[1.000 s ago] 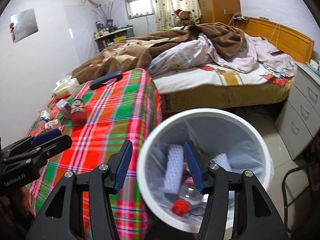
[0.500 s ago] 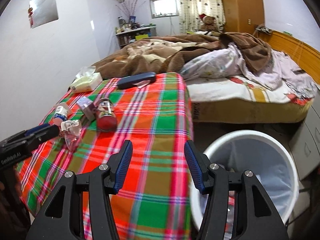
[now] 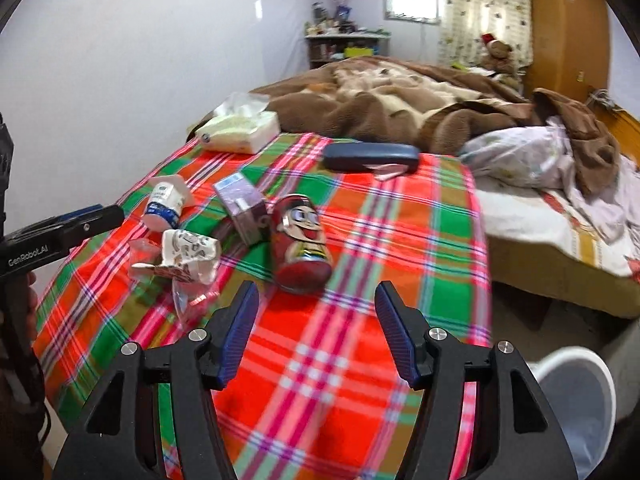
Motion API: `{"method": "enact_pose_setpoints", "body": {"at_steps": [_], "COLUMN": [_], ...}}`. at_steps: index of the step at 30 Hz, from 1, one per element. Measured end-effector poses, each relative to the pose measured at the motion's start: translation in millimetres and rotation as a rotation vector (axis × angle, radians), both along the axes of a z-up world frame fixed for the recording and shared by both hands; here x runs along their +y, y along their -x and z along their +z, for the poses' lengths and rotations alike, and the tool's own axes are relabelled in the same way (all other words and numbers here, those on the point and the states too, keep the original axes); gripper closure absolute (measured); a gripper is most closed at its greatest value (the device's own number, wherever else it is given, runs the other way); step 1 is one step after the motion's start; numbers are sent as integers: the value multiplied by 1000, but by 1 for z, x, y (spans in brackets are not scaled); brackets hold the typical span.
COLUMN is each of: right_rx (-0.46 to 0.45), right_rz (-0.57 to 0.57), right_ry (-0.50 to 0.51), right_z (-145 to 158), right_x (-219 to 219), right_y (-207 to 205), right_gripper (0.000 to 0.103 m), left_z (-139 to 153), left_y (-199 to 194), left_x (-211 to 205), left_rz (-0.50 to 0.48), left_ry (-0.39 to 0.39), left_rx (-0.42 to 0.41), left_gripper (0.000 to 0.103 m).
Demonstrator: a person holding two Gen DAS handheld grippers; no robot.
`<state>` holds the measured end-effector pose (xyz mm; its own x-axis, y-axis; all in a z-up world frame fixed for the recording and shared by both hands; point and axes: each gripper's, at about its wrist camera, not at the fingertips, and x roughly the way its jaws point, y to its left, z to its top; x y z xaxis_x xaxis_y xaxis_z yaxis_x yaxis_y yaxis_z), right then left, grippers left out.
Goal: Collect trash
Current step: 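Move both tools back over the bed toward the remaining trash, then grasp the white yogurt cup with the left tool while the right tool grasps the red cartoon can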
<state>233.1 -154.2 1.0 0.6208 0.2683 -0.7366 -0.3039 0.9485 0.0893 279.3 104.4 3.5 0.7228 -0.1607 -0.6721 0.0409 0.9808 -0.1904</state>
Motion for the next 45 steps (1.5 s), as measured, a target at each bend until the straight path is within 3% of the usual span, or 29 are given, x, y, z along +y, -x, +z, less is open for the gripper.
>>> {"method": "enact_pose_setpoints", "body": {"at_steps": [3,21,29,31,34,45], "right_rx": [13,175,178,183,186,166], "right_rz": [3,64,73,69,65,45], "right_ry": [23,85,126,120,120,98], "right_z": [-4,-39,-43,-44,-45,-41], "right_x": [11,46,51,49,49,47], "right_y": [-17,-82,-87,-88,-90,-85], "right_gripper": [35,35,35,36,48,49], "left_z": [-8,-61,-71,-74,-75,-63], "left_y": [-16,-100,-113,-115,-115,-106], "left_x": [13,40,41,40,38,31], "left_rz": [21,42,30,29,26,17], "left_ry": [-6,-25,-1,-4,-15,-42], "left_rx": [29,171,198,206,204,170], "left_gripper": [42,40,41,47,47,47]}}
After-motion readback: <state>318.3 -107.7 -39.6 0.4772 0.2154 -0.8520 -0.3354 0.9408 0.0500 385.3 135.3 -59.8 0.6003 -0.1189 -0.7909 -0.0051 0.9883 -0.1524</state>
